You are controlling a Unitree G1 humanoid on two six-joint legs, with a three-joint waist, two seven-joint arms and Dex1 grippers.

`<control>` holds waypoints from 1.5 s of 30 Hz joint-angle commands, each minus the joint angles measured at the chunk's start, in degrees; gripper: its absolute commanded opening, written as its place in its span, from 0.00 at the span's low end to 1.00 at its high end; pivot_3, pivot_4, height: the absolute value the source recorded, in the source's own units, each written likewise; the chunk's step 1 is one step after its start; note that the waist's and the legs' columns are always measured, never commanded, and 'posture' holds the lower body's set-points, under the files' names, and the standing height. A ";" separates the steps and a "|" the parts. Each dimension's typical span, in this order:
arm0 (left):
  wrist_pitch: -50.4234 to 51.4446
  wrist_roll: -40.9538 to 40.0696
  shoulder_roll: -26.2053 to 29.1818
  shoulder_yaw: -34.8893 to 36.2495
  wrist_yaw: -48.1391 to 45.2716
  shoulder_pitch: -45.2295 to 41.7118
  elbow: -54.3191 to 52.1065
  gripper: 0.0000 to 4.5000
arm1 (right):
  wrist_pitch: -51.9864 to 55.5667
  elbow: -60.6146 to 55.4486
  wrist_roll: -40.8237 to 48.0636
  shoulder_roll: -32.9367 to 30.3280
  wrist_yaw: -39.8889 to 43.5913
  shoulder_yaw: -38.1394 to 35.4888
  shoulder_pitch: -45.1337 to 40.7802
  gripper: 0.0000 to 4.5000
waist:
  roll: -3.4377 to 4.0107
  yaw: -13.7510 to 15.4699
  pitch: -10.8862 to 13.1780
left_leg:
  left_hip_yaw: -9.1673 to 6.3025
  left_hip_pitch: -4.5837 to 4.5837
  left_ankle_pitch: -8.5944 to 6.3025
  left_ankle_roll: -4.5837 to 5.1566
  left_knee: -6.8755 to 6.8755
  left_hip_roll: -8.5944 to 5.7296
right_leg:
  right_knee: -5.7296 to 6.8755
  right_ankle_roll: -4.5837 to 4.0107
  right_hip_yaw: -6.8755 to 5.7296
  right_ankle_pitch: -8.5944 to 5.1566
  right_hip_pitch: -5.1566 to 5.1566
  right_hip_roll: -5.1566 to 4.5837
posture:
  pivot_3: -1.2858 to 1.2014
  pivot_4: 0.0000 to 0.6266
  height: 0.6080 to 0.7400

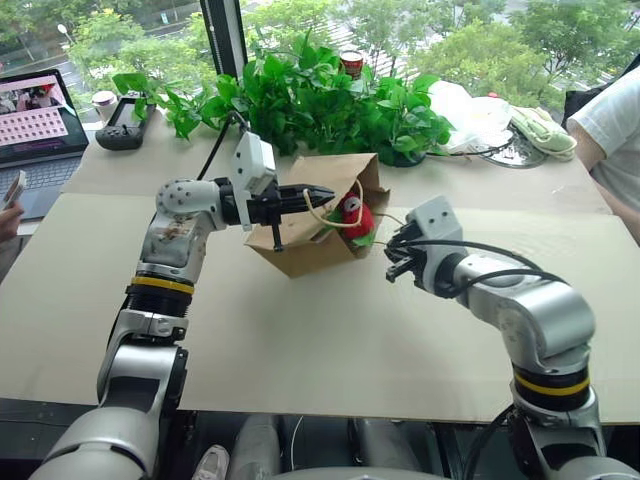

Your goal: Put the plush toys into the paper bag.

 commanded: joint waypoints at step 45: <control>34.77 -23.67 0.71 15.96 25.49 12.13 -20.97 0.73 | -0.57 -2.45 15.49 -4.99 10.98 -20.38 -15.27 1.00 | 0.01 -0.23 -0.01 | -0.15 0.06 0.01 0.00 -0.03 -0.03 | -0.01 0.00 -0.03 0.00 0.07 -0.02 | 0.52 0.24 1.00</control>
